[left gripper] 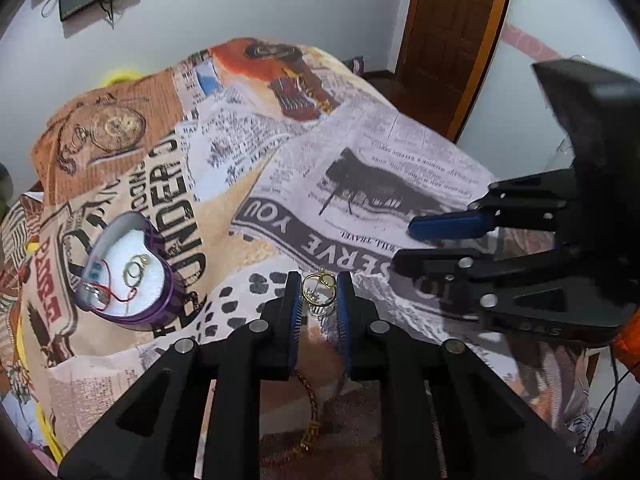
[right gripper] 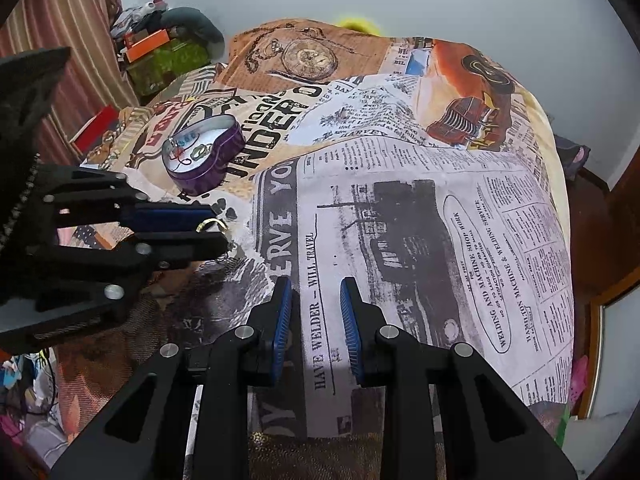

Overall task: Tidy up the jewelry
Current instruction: 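Move the right gripper to a gold earring and close on it, then carry the gold earring in the right gripper over the heart tin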

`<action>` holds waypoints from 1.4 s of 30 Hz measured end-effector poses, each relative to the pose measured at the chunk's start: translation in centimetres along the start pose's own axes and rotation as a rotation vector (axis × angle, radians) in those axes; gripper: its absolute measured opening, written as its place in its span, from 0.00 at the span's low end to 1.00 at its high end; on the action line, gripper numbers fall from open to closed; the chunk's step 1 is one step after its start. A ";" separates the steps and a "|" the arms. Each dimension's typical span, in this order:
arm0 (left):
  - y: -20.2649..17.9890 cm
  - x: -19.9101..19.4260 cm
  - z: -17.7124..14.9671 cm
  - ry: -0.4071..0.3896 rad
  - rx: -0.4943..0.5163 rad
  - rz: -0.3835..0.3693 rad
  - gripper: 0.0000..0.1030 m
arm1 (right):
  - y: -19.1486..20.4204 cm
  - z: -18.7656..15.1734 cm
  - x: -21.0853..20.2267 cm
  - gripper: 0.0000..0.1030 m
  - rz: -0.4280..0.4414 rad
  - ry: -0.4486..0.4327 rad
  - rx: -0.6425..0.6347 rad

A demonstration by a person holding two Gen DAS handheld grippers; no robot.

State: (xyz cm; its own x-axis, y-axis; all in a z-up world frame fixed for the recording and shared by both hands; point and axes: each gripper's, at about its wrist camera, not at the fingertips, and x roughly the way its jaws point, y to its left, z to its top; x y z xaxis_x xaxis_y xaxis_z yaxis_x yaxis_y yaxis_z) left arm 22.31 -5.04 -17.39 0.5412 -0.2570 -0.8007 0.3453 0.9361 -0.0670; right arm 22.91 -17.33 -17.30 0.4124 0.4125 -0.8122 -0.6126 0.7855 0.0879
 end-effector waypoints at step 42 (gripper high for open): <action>6.7 -5.3 -4.8 -0.069 -0.196 0.071 0.16 | 3.7 2.4 2.5 0.09 0.084 0.018 -0.059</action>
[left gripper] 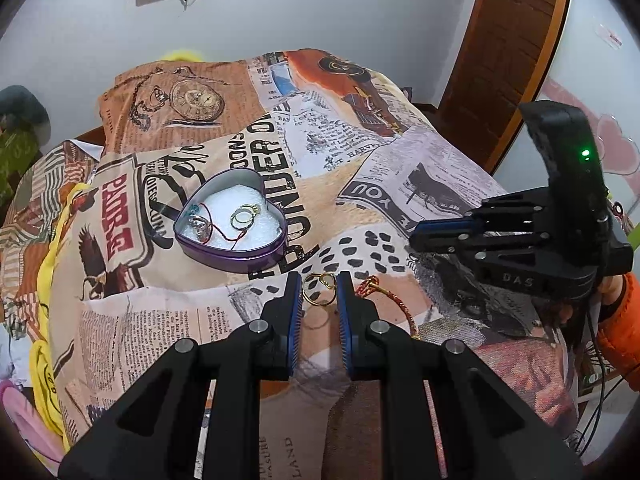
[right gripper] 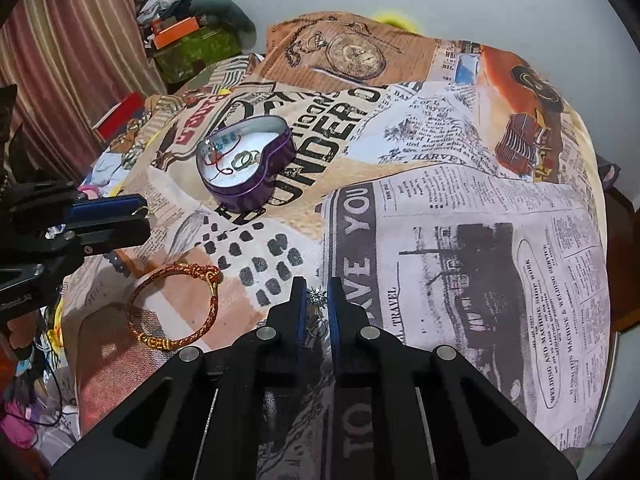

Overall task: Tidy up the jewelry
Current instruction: 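Carry the gold earring in the right gripper over the heart tin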

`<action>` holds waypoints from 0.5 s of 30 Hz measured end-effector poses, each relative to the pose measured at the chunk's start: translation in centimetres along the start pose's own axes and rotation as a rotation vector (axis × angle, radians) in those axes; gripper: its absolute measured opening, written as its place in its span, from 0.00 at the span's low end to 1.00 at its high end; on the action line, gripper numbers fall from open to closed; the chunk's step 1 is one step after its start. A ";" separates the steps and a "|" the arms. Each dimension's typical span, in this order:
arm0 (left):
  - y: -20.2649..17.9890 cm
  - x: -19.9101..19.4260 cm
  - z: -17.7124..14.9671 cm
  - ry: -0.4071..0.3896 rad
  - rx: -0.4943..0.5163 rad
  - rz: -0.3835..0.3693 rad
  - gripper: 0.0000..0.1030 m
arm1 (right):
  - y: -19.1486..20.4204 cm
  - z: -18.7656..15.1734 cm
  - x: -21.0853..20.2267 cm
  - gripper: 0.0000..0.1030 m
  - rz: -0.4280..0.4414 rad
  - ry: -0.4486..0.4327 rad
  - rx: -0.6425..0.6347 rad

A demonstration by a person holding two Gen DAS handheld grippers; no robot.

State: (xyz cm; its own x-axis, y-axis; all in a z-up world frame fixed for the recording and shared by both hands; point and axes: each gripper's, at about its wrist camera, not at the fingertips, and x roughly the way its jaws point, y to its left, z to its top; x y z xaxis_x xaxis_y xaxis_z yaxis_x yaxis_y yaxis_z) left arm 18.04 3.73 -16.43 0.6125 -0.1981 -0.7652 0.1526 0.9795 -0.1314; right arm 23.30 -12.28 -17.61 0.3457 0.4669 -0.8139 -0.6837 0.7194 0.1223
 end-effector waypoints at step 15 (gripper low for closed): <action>2.0 -2.0 1.4 -0.069 -0.020 0.039 0.16 | 0.9 3.7 -3.4 0.09 -0.015 -0.127 -0.003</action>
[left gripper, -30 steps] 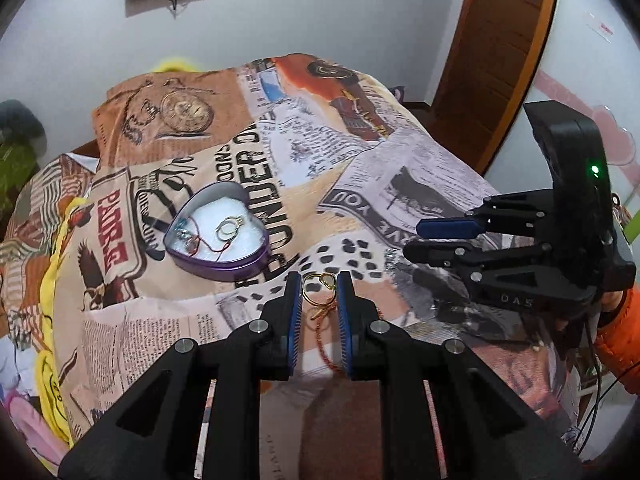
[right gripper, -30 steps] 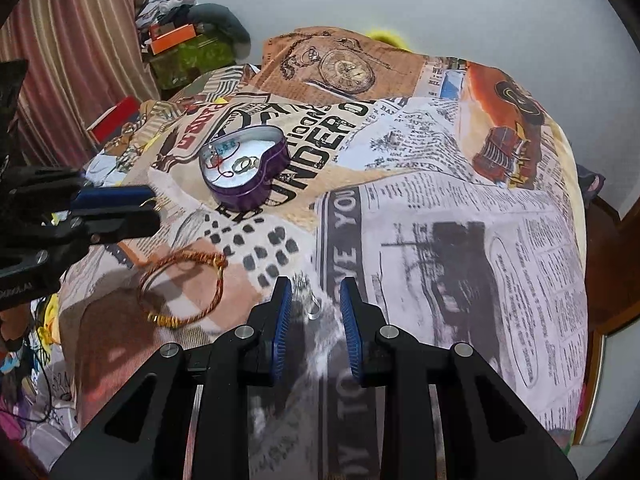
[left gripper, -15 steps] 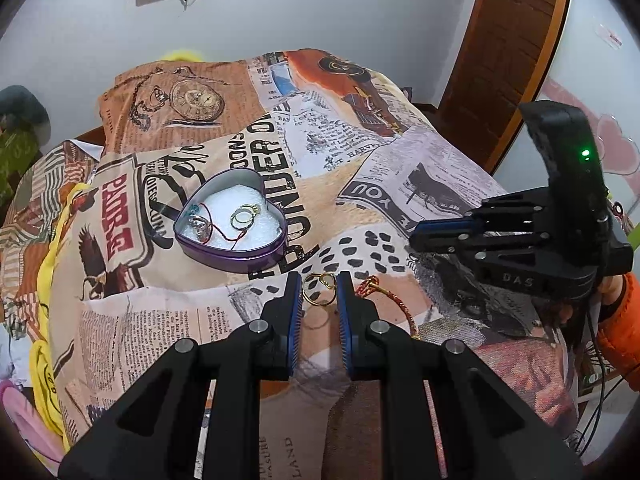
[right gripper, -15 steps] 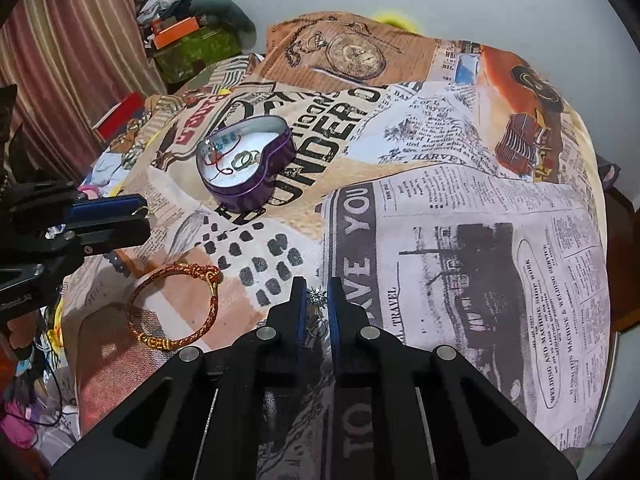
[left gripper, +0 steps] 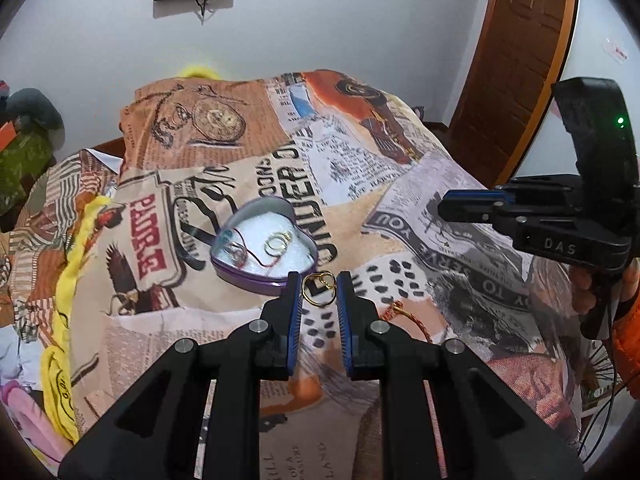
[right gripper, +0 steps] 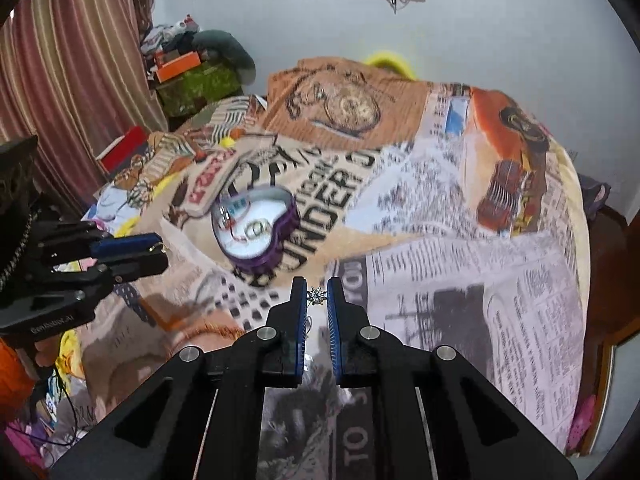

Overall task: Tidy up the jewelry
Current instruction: 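Carry the gold earring in the right gripper over the heart tin, then open the right gripper to drop the earring into the tin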

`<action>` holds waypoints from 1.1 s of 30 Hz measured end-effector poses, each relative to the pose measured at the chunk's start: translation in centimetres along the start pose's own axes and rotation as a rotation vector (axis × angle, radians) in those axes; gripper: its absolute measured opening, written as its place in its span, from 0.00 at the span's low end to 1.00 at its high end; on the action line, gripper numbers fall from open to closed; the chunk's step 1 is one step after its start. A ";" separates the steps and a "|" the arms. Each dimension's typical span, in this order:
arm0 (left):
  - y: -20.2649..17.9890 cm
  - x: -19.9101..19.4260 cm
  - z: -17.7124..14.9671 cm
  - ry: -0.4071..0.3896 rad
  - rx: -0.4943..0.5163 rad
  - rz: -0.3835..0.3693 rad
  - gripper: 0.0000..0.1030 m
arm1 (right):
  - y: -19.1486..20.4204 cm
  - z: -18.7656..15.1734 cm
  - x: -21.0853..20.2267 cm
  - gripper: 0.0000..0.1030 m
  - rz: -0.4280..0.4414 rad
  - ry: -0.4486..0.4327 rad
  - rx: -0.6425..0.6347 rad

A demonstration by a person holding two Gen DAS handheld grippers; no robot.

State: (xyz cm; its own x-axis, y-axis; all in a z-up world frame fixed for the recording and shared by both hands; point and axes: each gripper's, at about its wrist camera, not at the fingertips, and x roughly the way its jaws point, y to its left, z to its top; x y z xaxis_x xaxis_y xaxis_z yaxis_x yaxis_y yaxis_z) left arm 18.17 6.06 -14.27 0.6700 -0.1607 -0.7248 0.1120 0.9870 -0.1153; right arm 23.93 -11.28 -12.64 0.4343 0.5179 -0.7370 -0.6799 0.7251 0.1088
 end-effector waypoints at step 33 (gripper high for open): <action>6.5 6.9 2.7 0.033 -0.068 0.017 0.16 | 4.9 7.7 9.6 0.09 0.102 0.058 -0.041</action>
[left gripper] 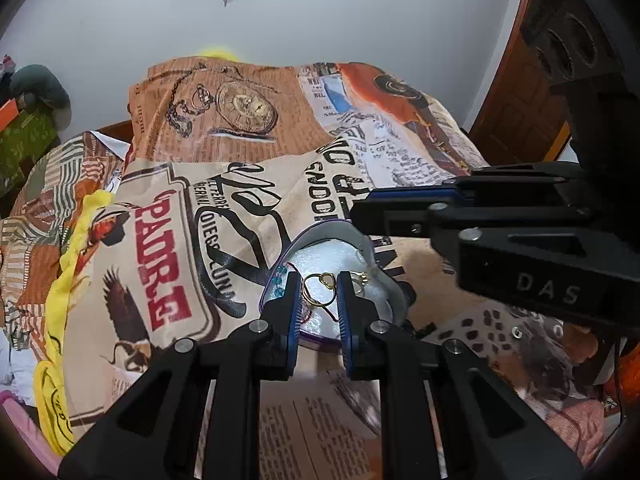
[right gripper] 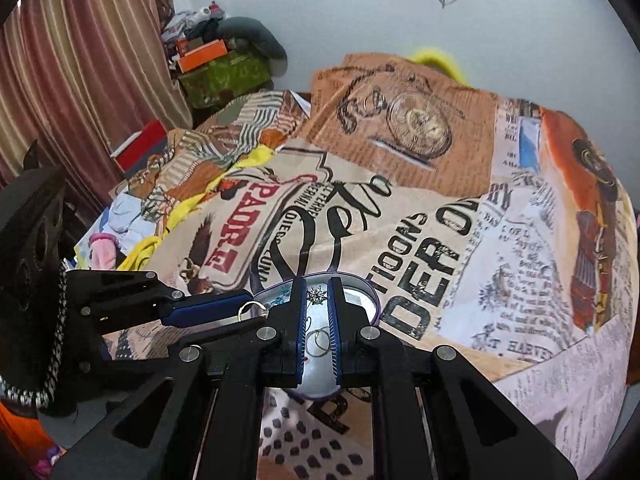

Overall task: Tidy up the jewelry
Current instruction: 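Open the right gripper to drop the earring into the tin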

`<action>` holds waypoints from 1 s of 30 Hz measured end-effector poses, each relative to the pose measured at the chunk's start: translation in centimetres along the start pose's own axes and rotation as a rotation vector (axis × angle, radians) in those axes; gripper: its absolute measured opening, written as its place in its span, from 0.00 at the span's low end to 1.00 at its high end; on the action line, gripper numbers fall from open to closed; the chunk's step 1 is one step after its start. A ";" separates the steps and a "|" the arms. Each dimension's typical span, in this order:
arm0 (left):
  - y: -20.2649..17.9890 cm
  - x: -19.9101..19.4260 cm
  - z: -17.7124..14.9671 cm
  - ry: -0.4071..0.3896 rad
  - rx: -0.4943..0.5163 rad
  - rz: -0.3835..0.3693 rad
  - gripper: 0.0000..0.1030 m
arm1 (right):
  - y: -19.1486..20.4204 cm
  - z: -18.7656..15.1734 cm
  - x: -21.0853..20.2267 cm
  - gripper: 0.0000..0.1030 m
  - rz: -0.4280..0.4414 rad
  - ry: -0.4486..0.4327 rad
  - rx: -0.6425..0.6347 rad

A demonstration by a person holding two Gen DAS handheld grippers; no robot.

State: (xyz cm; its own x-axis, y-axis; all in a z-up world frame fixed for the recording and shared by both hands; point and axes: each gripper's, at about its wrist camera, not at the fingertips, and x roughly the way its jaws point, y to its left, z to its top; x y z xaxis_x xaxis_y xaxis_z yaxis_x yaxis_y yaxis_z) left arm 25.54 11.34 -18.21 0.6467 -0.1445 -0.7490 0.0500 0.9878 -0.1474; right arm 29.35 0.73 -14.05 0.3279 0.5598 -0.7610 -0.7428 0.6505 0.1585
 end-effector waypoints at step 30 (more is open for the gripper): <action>0.3 -0.5 -0.7 0.004 -0.010 0.049 0.29 | 0.4 0.3 0.9 0.31 -0.077 0.051 -0.023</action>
State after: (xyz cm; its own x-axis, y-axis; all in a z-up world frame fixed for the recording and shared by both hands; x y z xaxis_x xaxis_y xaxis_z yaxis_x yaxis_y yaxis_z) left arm 24.66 11.64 -18.36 0.6449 -0.0965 -0.7582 0.0106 0.9930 -0.1174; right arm 29.54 1.66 -14.52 0.3546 0.4813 -0.8016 -0.7300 0.6782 0.0843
